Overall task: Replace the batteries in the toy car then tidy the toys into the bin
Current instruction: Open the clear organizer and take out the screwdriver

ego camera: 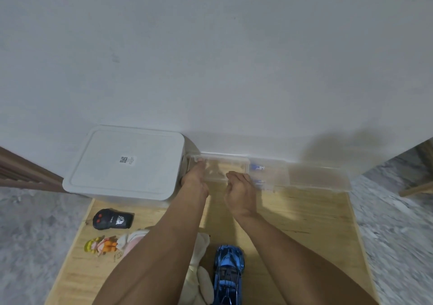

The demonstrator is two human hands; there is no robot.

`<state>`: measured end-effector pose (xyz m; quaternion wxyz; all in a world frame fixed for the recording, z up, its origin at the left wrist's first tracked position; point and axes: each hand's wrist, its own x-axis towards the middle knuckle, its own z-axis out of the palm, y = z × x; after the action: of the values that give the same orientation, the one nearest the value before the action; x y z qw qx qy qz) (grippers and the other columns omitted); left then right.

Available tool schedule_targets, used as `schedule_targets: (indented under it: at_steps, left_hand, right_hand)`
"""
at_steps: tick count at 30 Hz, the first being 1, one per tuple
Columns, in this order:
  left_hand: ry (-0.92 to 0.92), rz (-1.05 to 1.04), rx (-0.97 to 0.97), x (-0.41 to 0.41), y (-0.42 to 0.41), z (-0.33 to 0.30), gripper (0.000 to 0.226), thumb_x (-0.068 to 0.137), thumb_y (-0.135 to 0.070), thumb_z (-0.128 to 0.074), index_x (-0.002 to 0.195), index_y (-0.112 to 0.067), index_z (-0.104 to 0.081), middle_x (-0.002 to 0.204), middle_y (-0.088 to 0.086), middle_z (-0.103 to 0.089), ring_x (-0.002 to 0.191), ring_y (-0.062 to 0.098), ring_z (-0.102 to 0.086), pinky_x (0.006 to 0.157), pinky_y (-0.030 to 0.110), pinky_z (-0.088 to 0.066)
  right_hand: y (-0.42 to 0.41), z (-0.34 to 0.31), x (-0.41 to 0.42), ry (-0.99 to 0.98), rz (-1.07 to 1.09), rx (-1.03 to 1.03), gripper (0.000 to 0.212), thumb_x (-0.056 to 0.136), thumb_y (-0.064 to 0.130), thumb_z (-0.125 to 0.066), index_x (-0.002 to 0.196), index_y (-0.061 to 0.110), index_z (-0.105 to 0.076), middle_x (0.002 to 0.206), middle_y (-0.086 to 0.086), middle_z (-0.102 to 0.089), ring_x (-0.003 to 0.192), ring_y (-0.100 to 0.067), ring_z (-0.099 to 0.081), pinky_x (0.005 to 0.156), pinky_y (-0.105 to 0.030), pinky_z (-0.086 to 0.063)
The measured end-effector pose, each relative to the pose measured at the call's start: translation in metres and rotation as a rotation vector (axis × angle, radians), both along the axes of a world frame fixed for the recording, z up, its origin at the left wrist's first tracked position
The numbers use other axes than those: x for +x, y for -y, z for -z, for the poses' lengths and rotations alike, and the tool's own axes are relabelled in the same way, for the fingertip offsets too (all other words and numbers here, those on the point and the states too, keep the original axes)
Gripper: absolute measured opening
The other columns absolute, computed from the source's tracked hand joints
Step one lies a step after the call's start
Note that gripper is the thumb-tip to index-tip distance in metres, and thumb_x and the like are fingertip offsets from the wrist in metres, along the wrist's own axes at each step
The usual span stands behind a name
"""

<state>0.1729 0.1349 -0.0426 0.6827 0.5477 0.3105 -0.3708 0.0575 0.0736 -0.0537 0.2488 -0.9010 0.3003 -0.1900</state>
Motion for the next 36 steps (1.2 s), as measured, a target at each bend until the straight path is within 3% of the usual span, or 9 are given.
schedule_targets:
  at_steps: [4,7,10,14,18,24,29,31,36]
  left_hand:
    - [-0.029,0.017,0.028,0.035,-0.001,0.109,0.106,0.019,-0.046,-0.094,0.117,-0.020,-0.062,0.115,0.003,-0.071,0.090,0.029,-0.072,0.086,0.051,-0.054]
    - [-0.013,0.038,0.037,0.040,0.000,0.139,0.120,0.011,-0.050,-0.095,0.123,-0.021,-0.062,0.111,0.004,-0.072,0.091,0.029,-0.072,0.089,0.054,-0.052]
    - [0.046,0.030,0.069,0.029,-0.003,0.099,0.105,0.017,-0.056,-0.086,0.114,-0.021,-0.063,0.108,0.003,-0.072,0.090,0.028,-0.072,0.088,0.055,-0.053]
    - [0.019,-0.002,0.108,0.021,-0.004,0.065,0.117,0.005,-0.058,-0.087,0.115,-0.023,-0.065,0.109,0.001,-0.072,0.085,0.027,-0.073,0.079,0.054,-0.057]
    - [0.016,-0.011,0.134,0.011,0.000,0.034,0.105,0.015,-0.056,-0.082,0.112,-0.020,-0.065,0.107,0.001,-0.071,0.083,0.026,-0.073,0.076,0.052,-0.058]
    - [0.009,-0.060,0.152,0.010,0.000,0.041,0.110,0.017,-0.067,-0.083,0.116,-0.026,-0.061,0.115,-0.004,-0.065,0.096,0.023,-0.068,0.091,0.044,-0.054]
    - [-0.008,-0.073,0.103,0.001,0.001,0.007,0.098,0.044,-0.063,-0.084,0.128,-0.021,-0.055,0.126,0.000,-0.056,0.109,0.020,-0.055,0.101,0.040,-0.046]
    - [-0.006,-0.075,0.093,0.001,0.001,0.009,0.092,0.055,-0.059,-0.083,0.131,-0.019,-0.052,0.129,0.001,-0.055,0.108,0.020,-0.053,0.096,0.036,-0.045]
    - [0.004,-0.063,0.093,0.000,0.004,0.012,0.079,0.061,-0.057,-0.082,0.126,-0.020,-0.057,0.123,0.001,-0.058,0.101,0.021,-0.054,0.096,0.037,-0.049]
  right_hand:
    - [0.009,-0.019,0.025,-0.353,-0.184,0.059,0.032,0.078,-0.004,-0.046,0.101,0.001,-0.068,0.104,-0.015,-0.068,0.103,-0.034,-0.061,0.086,-0.037,-0.051]
    - [0.020,-0.030,0.039,-0.606,-0.183,0.124,0.027,0.091,0.010,-0.045,0.108,0.000,-0.063,0.116,-0.019,-0.063,0.112,-0.035,-0.056,0.088,-0.036,-0.047]
    - [0.028,-0.034,0.045,-0.703,-0.237,0.093,0.029,0.093,0.012,-0.044,0.113,-0.002,-0.061,0.119,-0.020,-0.062,0.115,-0.035,-0.056,0.092,-0.034,-0.044]
    - [0.031,-0.032,0.050,-0.757,-0.254,0.074,0.030,0.095,0.015,-0.042,0.113,0.000,-0.059,0.121,-0.018,-0.062,0.116,-0.035,-0.056,0.097,-0.036,-0.041]
    - [0.031,-0.031,0.057,-0.788,-0.171,0.118,0.032,0.096,0.014,-0.040,0.123,0.003,-0.052,0.129,-0.020,-0.057,0.126,-0.036,-0.048,0.104,-0.037,-0.037]
    - [0.033,-0.025,0.068,-0.745,0.006,0.126,0.034,0.096,0.010,-0.040,0.127,0.012,-0.054,0.135,-0.016,-0.051,0.129,-0.031,-0.045,0.101,-0.036,-0.041]
    - [0.031,-0.025,0.073,-0.755,0.013,0.030,0.036,0.094,0.006,-0.041,0.124,0.010,-0.059,0.128,-0.016,-0.057,0.123,-0.033,-0.050,0.096,-0.037,-0.045]
    - [0.031,-0.024,0.073,-0.774,-0.028,0.000,0.035,0.094,0.006,-0.041,0.124,0.010,-0.059,0.127,-0.016,-0.059,0.122,-0.035,-0.051,0.096,-0.037,-0.045]
    - [0.042,-0.027,0.072,-0.780,-0.190,-0.060,0.032,0.093,0.002,-0.043,0.120,0.010,-0.059,0.119,-0.016,-0.064,0.115,-0.036,-0.058,0.093,-0.037,-0.045]
